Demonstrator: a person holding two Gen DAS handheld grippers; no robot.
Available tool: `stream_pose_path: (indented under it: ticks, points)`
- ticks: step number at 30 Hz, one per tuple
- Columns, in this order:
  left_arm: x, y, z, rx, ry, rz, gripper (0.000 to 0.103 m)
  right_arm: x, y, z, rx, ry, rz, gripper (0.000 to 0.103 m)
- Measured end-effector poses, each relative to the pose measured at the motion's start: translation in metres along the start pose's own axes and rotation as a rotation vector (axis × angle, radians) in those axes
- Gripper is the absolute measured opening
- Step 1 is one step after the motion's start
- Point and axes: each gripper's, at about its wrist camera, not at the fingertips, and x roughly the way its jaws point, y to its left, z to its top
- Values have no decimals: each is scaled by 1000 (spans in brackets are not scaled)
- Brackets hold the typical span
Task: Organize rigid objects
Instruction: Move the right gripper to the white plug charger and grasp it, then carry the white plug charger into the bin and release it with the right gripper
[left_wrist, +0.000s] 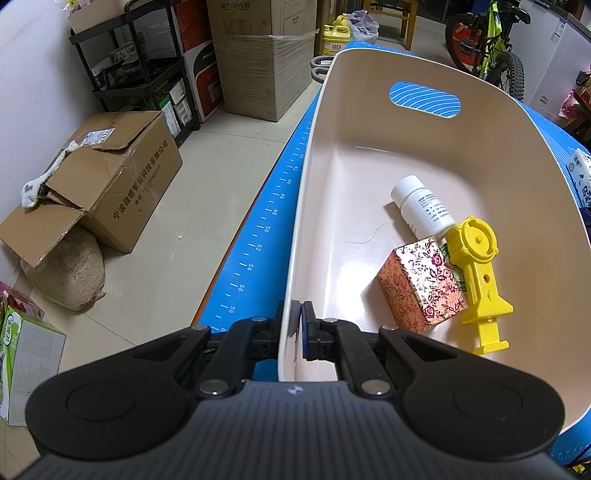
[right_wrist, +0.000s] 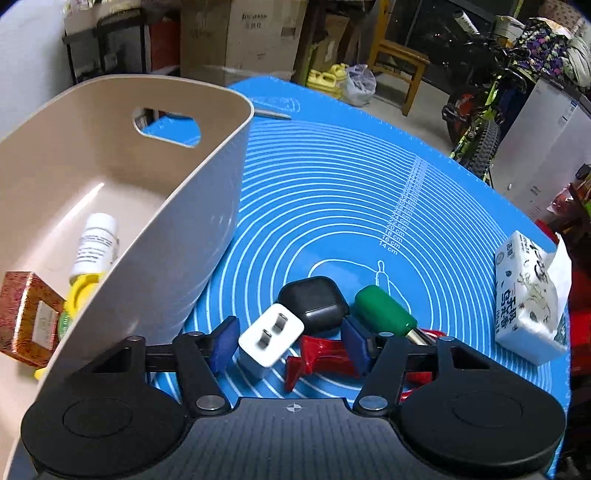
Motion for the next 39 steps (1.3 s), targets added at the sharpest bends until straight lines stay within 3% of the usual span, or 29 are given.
stream_pose_path:
  ticks: [1, 3, 8, 13, 21, 30, 34, 39]
  points:
    - [0, 0, 0, 0, 0, 0, 9, 1, 2, 3, -5, 15, -5, 58]
    - [0, 1, 0, 0, 1, 0, 9, 3, 4, 10, -1, 59, 11, 43]
    - [0, 1, 0, 0, 1, 0, 9, 6, 4, 15, 23, 107, 28, 34]
    - [0, 0, 0, 1, 1, 0, 9, -2, -3, 10, 97, 76, 35, 32]
    - [0, 1, 0, 3, 0, 1, 9, -50, 1, 15, 76, -65, 17, 32]
    - [0, 1, 0, 2, 1, 1, 9, -114, 9, 37, 50, -285, -34, 32]
    - [0, 1, 0, 3, 1, 1, 9, -130, 22, 47, 32, -327, 31, 32]
    - [0, 1, 0, 2, 1, 0, 9, -123, 46, 51, 20, -261, 165, 32]
